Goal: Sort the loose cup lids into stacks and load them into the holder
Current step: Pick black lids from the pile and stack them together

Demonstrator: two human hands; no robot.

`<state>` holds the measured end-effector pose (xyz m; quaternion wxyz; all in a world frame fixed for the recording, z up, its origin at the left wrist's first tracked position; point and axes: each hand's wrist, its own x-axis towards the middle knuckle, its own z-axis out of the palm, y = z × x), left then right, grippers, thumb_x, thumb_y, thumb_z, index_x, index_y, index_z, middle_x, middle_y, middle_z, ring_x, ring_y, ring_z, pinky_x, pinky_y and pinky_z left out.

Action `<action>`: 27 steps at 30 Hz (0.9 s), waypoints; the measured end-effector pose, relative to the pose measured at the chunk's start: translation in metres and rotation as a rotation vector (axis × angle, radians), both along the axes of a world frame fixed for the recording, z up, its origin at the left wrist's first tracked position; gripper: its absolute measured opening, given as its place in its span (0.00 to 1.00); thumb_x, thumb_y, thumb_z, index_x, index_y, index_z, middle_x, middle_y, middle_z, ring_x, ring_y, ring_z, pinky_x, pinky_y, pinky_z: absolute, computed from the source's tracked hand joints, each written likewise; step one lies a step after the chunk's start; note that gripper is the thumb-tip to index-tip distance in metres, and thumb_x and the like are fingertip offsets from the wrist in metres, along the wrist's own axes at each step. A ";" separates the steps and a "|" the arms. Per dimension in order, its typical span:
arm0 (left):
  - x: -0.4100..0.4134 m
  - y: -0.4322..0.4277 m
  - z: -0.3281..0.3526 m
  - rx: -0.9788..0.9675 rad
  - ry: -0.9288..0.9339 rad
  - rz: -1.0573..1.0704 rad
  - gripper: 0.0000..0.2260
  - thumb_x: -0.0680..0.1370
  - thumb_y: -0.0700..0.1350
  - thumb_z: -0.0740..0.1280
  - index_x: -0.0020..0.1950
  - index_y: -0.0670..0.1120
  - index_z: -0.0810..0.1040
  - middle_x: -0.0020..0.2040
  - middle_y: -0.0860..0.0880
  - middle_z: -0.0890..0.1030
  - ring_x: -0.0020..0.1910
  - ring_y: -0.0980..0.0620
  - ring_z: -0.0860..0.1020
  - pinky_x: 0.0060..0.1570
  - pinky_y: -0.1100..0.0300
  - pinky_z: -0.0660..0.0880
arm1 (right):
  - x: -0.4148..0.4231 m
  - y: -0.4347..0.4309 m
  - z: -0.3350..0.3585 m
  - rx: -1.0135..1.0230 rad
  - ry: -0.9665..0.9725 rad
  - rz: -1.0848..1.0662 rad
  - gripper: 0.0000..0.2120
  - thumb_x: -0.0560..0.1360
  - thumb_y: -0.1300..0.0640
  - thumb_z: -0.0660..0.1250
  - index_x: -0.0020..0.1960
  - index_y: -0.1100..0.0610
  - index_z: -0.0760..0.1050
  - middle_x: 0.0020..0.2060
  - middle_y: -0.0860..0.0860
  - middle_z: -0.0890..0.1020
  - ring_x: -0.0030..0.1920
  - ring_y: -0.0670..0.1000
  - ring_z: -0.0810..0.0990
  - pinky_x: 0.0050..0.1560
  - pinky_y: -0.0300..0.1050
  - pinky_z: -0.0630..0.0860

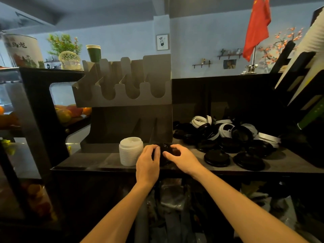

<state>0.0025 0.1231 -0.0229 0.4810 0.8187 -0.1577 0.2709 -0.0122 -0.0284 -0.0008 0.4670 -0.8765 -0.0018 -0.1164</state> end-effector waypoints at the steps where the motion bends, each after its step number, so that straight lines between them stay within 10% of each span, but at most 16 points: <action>1: 0.001 0.001 0.000 0.017 -0.016 -0.009 0.07 0.83 0.51 0.65 0.58 0.51 0.79 0.52 0.59 0.79 0.51 0.61 0.78 0.45 0.72 0.69 | 0.001 -0.001 -0.001 -0.030 0.002 0.004 0.30 0.75 0.37 0.67 0.73 0.48 0.69 0.67 0.46 0.76 0.63 0.47 0.75 0.57 0.41 0.73; 17: -0.014 -0.087 0.033 0.153 -0.179 -0.281 0.04 0.78 0.49 0.71 0.52 0.53 0.80 0.46 0.59 0.80 0.47 0.63 0.78 0.47 0.68 0.73 | -0.059 -0.101 0.008 -0.493 -0.409 -0.218 0.16 0.76 0.53 0.69 0.64 0.48 0.76 0.59 0.44 0.77 0.61 0.47 0.73 0.61 0.44 0.72; 27: -0.005 -0.154 0.026 0.627 0.124 -0.341 0.27 0.78 0.64 0.65 0.72 0.52 0.73 0.71 0.51 0.73 0.66 0.48 0.76 0.66 0.49 0.72 | -0.098 -0.191 -0.006 -0.583 0.002 -0.496 0.29 0.77 0.36 0.63 0.73 0.48 0.66 0.68 0.50 0.68 0.70 0.53 0.65 0.66 0.50 0.67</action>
